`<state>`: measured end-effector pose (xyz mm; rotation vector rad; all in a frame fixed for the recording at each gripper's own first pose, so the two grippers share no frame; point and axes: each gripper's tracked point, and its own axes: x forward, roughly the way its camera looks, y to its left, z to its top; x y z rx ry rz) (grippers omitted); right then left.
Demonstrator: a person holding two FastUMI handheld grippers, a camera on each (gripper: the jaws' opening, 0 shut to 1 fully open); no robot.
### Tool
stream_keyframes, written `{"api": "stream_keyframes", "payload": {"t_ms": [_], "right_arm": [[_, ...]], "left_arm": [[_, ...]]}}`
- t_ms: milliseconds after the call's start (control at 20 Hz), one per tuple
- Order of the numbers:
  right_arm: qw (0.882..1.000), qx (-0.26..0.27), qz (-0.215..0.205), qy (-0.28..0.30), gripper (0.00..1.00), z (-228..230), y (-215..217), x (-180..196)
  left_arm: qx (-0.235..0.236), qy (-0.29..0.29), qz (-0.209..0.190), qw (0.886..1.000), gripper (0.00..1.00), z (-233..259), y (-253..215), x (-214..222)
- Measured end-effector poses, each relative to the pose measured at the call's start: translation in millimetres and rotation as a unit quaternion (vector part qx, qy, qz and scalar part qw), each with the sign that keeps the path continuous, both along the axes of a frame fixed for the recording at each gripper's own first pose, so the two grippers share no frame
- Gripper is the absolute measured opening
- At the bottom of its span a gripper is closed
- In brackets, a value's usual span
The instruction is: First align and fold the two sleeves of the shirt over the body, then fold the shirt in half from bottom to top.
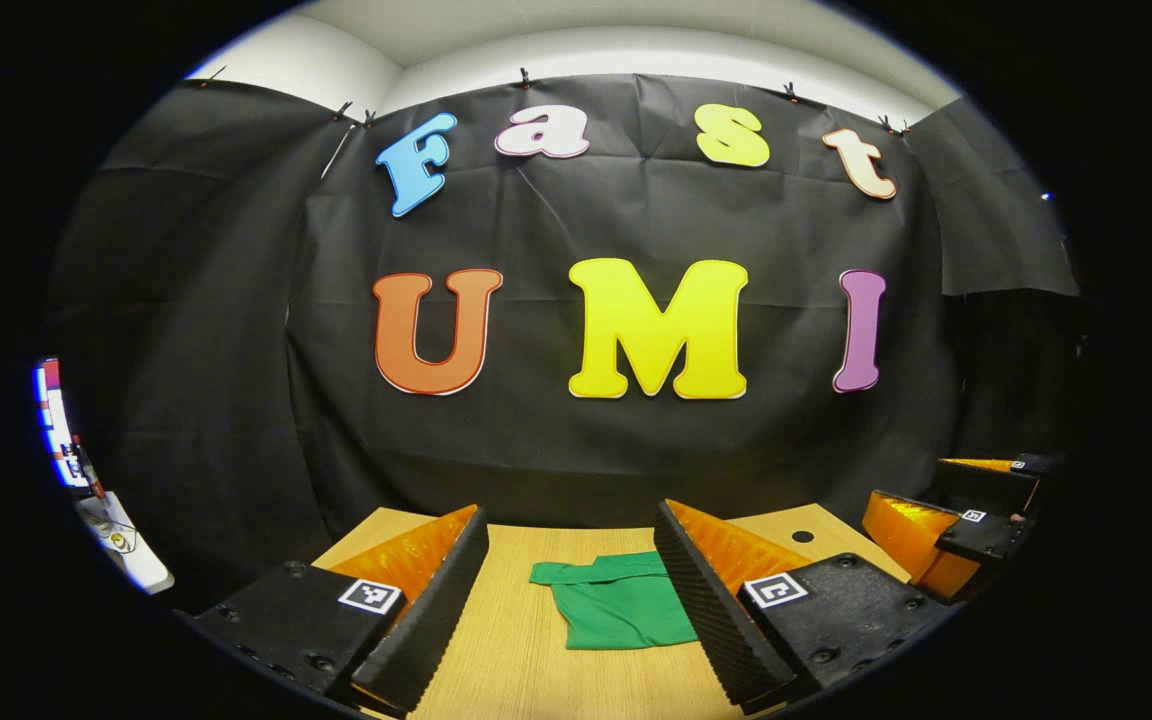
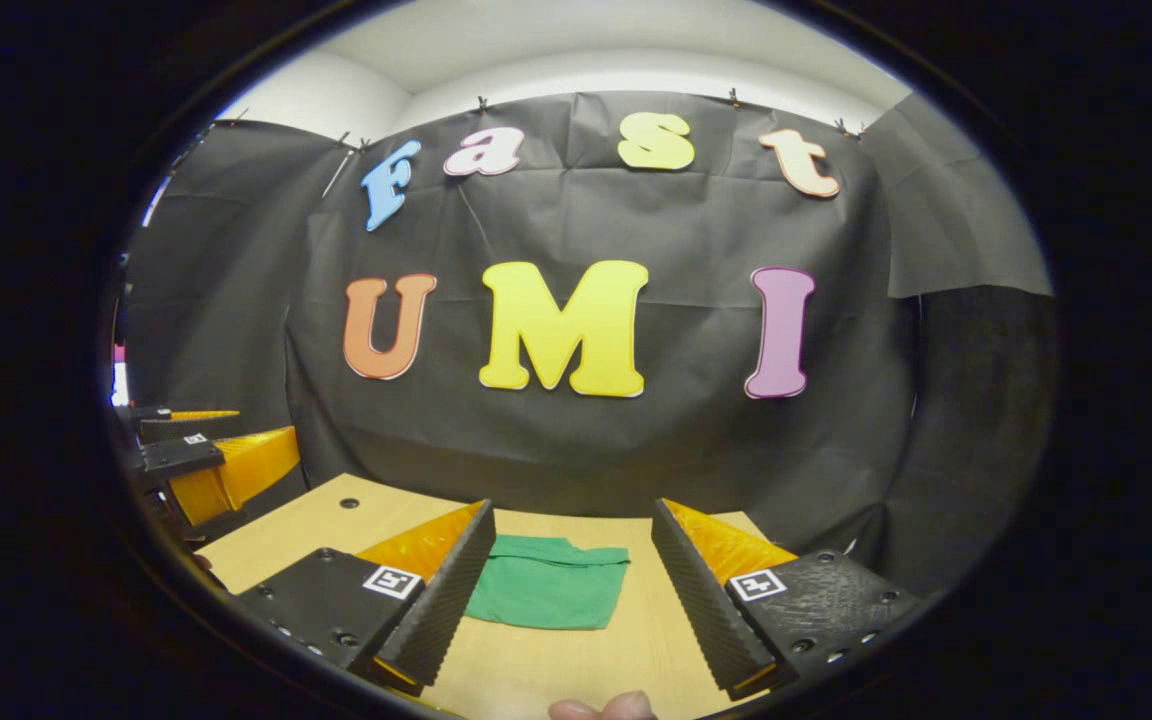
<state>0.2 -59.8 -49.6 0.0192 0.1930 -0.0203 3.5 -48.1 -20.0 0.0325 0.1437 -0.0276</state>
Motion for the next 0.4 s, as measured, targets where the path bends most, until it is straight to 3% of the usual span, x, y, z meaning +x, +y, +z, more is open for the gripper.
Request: {"api": "stream_keyframes", "payload": {"t_ms": [400], "right_arm": [[1.0,-0.008,-0.007,-0.004,0.97,5.5,-1.4,-1.7]], "left_arm": [[0.001,-0.003,0.003,1.0,1.0,2.4,1.6,-1.5]]}}
